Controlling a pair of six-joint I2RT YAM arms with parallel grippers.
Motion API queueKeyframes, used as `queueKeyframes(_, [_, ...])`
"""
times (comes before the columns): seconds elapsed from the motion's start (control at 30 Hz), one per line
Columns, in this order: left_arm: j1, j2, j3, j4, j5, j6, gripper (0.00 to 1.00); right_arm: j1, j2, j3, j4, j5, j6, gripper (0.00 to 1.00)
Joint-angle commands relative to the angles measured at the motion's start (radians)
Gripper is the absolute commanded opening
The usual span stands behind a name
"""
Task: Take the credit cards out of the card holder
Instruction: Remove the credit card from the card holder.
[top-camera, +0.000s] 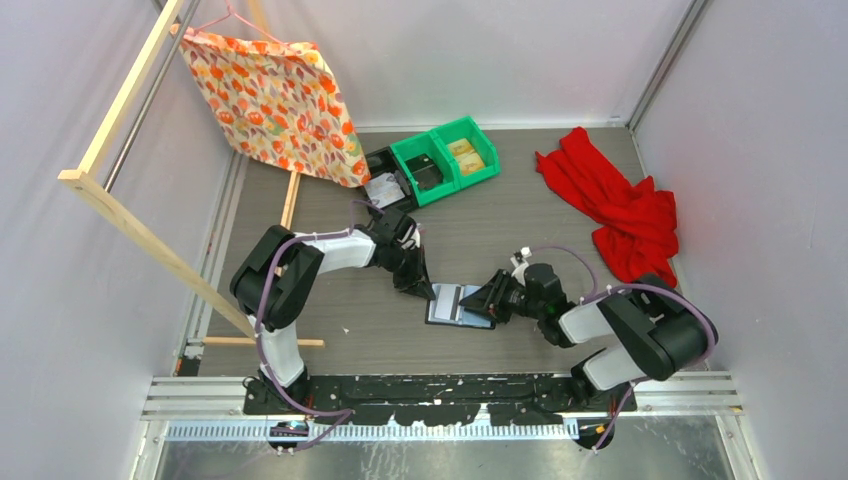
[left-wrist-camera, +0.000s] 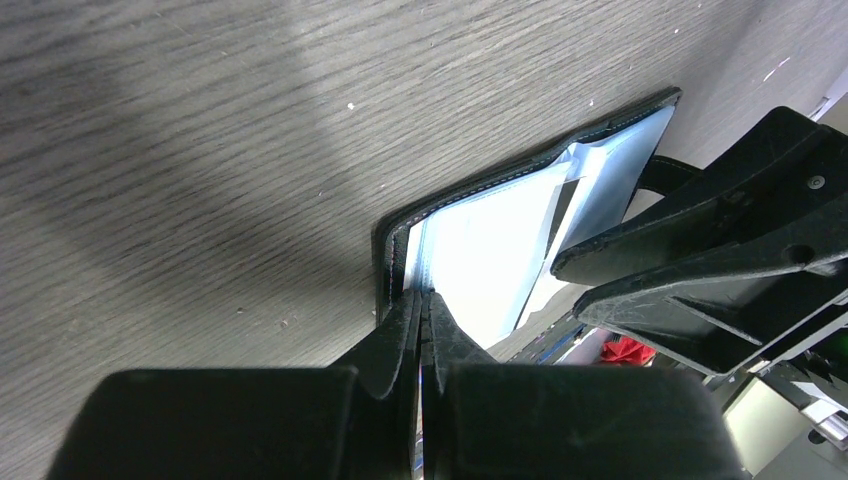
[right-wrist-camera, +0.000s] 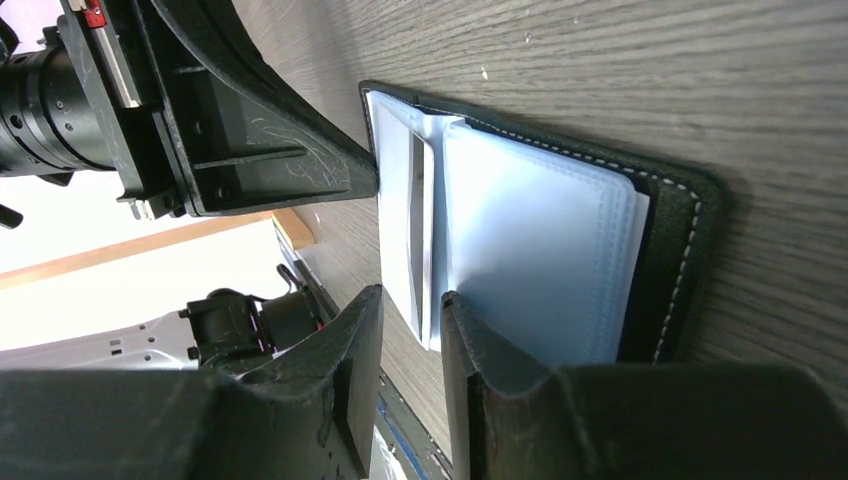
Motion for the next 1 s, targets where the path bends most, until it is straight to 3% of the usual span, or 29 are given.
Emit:
queueKeyframes(0.0, [-0.001,0.082,-0.038,-0.079,-0.181,0.06,0.01,-0.002,0.04,0.029,0.061,-0.006,-0.003,0.33])
queueKeyframes(0.27, [0.0,0.085,-0.037,-0.072,-0.178,0.059,0.01,-0.003,0.181,0.02,0.231,-0.008,0.056,0.3])
queueKeyframes(0.63, [0.0,0.085,-0.039,-0.072,-0.174,0.059,0.01,-0.003,0.356,-0.008,0.494,-0.02,0.15,0.13])
queueKeyframes(0.77, [-0.001,0.081,-0.037,-0.086,-0.178,0.064,0.01,-0.014,0.371,-0.022,0.507,-0.025,0.144,0.01])
queueKeyframes(0.97, [0.0,0.068,-0.034,-0.114,-0.189,0.083,0.01,-0.083,0.356,-0.045,0.488,-0.072,0.109,0.01])
